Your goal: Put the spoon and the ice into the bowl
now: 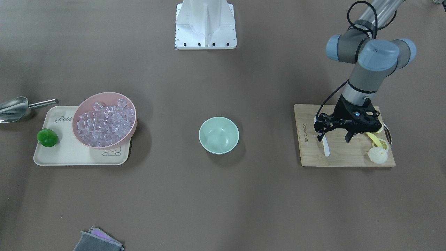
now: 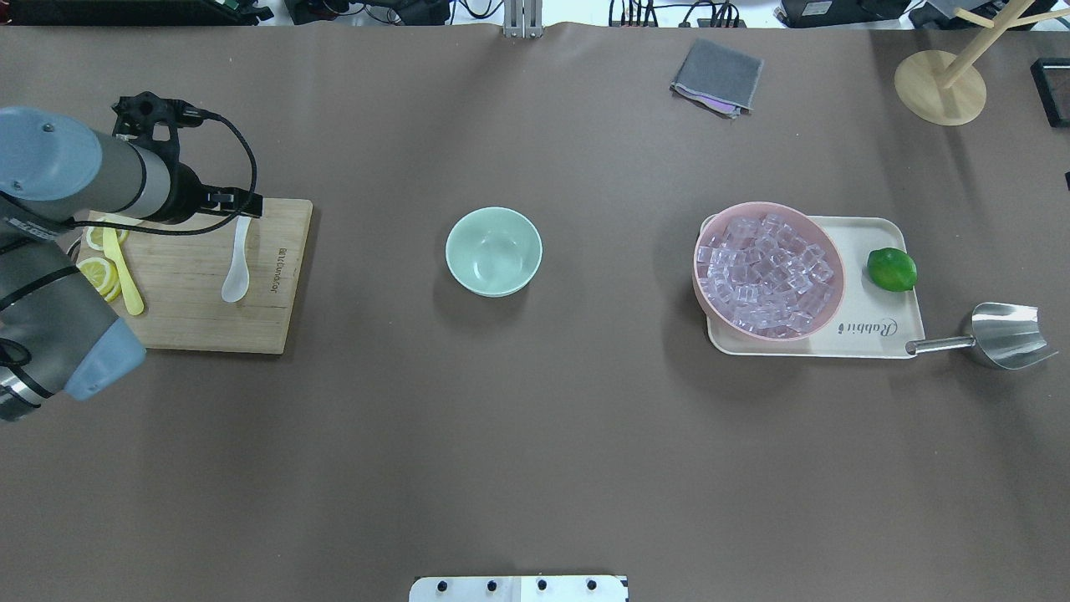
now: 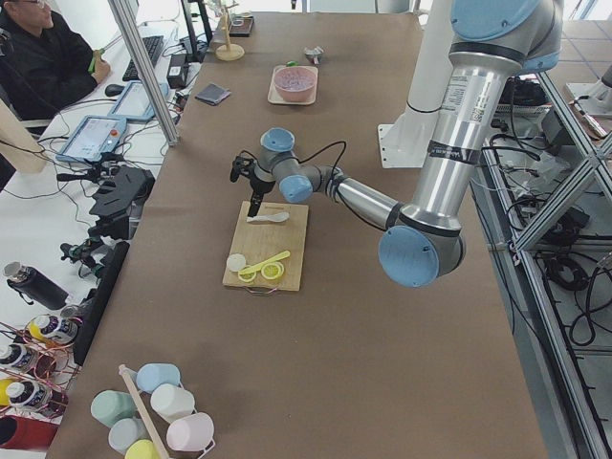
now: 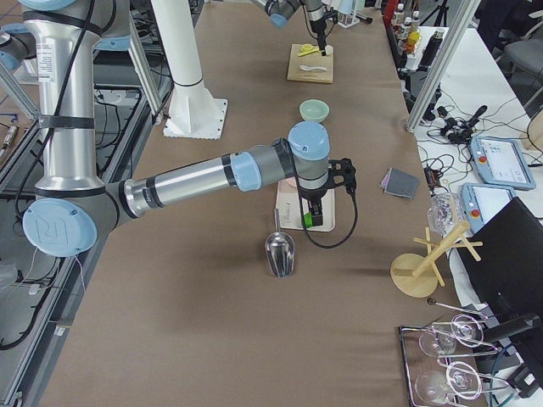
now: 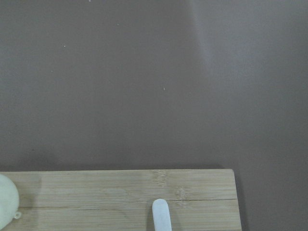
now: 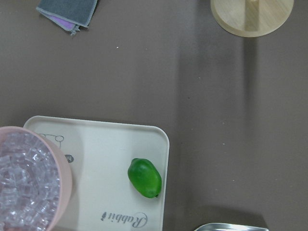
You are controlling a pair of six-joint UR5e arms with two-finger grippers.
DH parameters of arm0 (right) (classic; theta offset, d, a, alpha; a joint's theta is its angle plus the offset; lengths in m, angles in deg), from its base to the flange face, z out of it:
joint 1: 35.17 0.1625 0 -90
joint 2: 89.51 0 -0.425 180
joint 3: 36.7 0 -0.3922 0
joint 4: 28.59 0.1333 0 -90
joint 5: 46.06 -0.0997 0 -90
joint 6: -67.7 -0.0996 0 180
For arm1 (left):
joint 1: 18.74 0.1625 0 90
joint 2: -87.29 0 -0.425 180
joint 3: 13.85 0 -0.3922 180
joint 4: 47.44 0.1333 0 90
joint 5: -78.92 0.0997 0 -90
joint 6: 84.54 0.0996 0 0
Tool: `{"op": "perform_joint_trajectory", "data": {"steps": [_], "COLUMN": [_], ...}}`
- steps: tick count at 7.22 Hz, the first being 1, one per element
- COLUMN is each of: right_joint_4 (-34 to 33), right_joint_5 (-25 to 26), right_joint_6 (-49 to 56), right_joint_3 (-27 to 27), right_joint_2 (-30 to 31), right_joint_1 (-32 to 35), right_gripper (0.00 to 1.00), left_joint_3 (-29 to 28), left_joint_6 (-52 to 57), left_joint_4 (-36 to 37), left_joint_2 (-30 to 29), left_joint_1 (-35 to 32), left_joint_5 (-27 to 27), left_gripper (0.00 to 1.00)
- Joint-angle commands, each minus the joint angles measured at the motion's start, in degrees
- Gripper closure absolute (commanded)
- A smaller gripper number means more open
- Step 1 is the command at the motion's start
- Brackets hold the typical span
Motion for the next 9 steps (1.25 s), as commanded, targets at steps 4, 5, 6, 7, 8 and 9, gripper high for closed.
{"op": "perform_joint_trajectory", "data": {"steps": [4,5,6,7,8,9], "right_joint_4": [0.6,0.6,0.6,0.6,0.6,0.6], "right_joint_5": [2.6,2.6,2.7,2.7,2.7,2.7], "right_joint_6": [-10.9,-11.6,-12.1,-12.1,-12.2,-12.4], "right_joint_3": [0.2,0.4,0.4,0.3,0.3,0.4], "right_joint_2": [-4.9,-4.9,-4.9,-4.9,-5.0,-5.2], "right_joint_1": [-7.6,-7.8,-8.0,-8.4,-8.7,-8.7], "right_gripper": [0.0,0.0,0.0,0.0,0.0,0.0], "left_joint_3": [-5.8,-5.2,-5.7,-5.8,-5.8,-5.2], "left_joint_6": [-0.3,-0.3,-0.3,-0.3,-0.3,-0.3], "left_joint_4": [-8.2,-7.7,-7.6,-7.6,-7.6,-7.5], "left_joint_2": [0.3,0.4,0.4,0.4,0.4,0.4], "left_joint_1": [2.0,2.0,2.0,2.0,2.0,2.0], "left_joint_5": [1.8,1.5,1.6,1.6,1.6,1.4], "left_gripper": [0.42,0.78,0.88,0.88,0.88,0.98]}}
